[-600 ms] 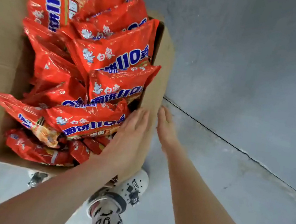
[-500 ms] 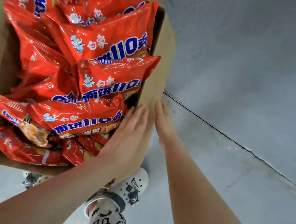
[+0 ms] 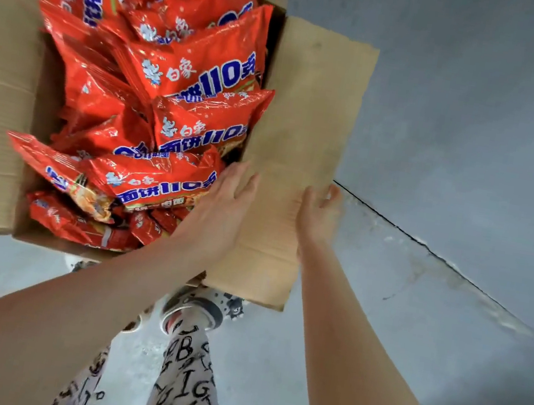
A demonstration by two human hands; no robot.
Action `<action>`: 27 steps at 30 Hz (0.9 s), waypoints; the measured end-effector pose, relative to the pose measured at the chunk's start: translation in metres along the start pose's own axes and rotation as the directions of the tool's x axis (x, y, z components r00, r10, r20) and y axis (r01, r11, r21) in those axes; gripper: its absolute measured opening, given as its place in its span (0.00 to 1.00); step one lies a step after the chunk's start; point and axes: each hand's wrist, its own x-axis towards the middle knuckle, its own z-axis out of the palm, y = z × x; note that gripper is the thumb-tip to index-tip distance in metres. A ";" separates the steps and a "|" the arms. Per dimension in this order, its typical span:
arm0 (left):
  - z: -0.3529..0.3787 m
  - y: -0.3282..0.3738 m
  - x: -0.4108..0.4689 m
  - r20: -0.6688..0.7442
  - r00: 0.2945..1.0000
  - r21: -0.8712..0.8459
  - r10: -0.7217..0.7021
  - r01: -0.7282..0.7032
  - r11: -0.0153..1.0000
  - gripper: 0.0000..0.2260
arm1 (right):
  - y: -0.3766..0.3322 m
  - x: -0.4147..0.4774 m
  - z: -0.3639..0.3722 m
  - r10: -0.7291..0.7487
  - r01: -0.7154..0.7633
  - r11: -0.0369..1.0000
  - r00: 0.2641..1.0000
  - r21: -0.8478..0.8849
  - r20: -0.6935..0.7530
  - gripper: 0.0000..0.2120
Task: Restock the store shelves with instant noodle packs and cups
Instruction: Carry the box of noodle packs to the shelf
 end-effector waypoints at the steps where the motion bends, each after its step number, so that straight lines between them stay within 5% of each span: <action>1: -0.006 0.001 -0.003 -0.011 1.000 0.003 0.006 -0.006 1.000 0.40 | -0.007 -0.014 -0.005 -0.010 0.010 1.000 0.999 0.003 -0.038 0.23; 7: -0.075 0.009 -0.026 -0.124 0.992 -0.029 0.029 -0.032 0.999 0.31 | -0.068 -0.092 0.001 -0.045 0.042 0.998 0.997 -0.053 -0.056 0.18; 15: -0.136 -0.036 -0.069 -0.242 0.970 0.043 -0.010 0.021 0.999 0.35 | -0.104 -0.150 0.042 -0.148 0.152 0.979 0.988 -0.136 0.041 0.15; 21: -0.172 -0.115 -0.109 -0.348 0.923 0.012 -0.165 0.180 0.984 0.33 | -0.116 -0.171 0.080 -0.228 0.243 0.954 0.968 -0.174 0.104 0.26; 27: -0.191 -0.185 -0.142 -0.416 0.852 0.019 -0.317 0.357 0.934 0.33 | -0.119 -0.175 0.122 -0.071 0.089 0.964 0.994 -0.250 0.081 0.35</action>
